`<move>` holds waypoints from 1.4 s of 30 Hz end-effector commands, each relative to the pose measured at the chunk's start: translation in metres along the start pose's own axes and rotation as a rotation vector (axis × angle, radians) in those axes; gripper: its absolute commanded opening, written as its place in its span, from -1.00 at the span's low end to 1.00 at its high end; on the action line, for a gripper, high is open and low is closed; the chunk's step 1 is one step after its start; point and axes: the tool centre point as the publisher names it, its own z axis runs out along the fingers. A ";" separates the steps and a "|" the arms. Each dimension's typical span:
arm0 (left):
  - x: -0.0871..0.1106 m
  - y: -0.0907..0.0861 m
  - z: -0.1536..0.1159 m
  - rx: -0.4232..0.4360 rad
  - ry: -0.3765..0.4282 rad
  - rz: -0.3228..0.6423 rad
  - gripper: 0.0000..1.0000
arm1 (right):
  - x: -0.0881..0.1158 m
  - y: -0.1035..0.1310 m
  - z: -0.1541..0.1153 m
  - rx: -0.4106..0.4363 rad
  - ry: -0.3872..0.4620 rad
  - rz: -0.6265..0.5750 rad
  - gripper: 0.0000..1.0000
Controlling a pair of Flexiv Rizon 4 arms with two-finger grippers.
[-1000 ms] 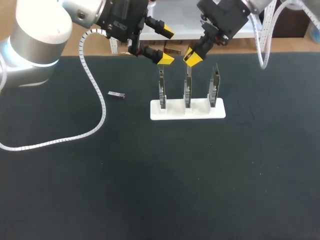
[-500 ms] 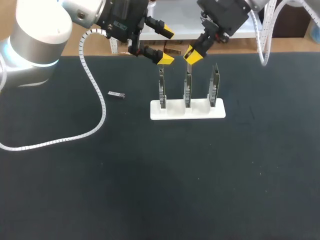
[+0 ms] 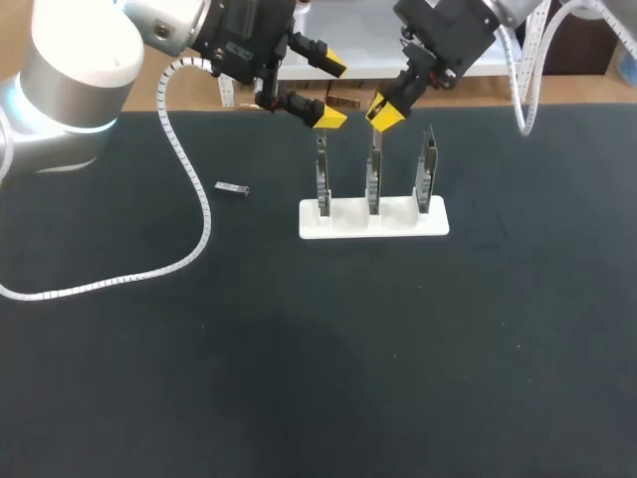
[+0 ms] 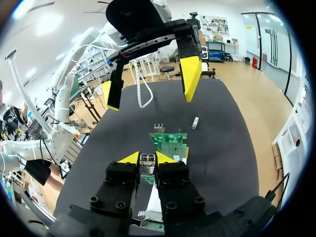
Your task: Pick up the optical module with the left hand, and insert it into the network port with the right hand.
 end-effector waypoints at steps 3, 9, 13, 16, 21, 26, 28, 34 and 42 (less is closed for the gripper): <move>-0.001 0.002 0.000 0.004 0.007 -0.003 1.00 | -0.003 0.000 -0.001 -0.001 0.005 -0.005 -1.00; -0.001 0.002 0.000 0.004 0.007 -0.003 1.00 | -0.003 0.000 -0.001 -0.001 0.005 -0.005 -1.00; -0.001 0.002 0.000 0.004 0.007 -0.003 1.00 | 0.000 -0.003 0.000 -0.004 0.003 -0.001 -1.00; -0.001 0.002 0.000 0.004 0.007 -0.003 1.00 | 0.002 -0.004 0.002 -0.007 0.000 0.004 -1.00; -0.001 0.002 0.000 0.004 0.007 -0.003 1.00 | 0.000 -0.006 0.003 -0.012 -0.002 0.000 -1.00; -0.001 0.002 0.000 0.004 0.007 -0.003 1.00 | -0.001 -0.007 0.003 -0.011 -0.003 -0.004 -1.00; -0.001 0.002 0.000 0.004 0.007 -0.003 1.00 | -0.003 -0.007 0.002 -0.010 -0.001 -0.006 -1.00; -0.001 0.002 0.000 0.004 0.007 -0.003 1.00 | -0.003 -0.009 0.001 -0.010 0.004 -0.006 -1.00; -0.001 0.002 0.000 0.004 0.007 -0.003 1.00 | -0.004 -0.010 0.001 -0.010 -0.002 -0.006 -1.00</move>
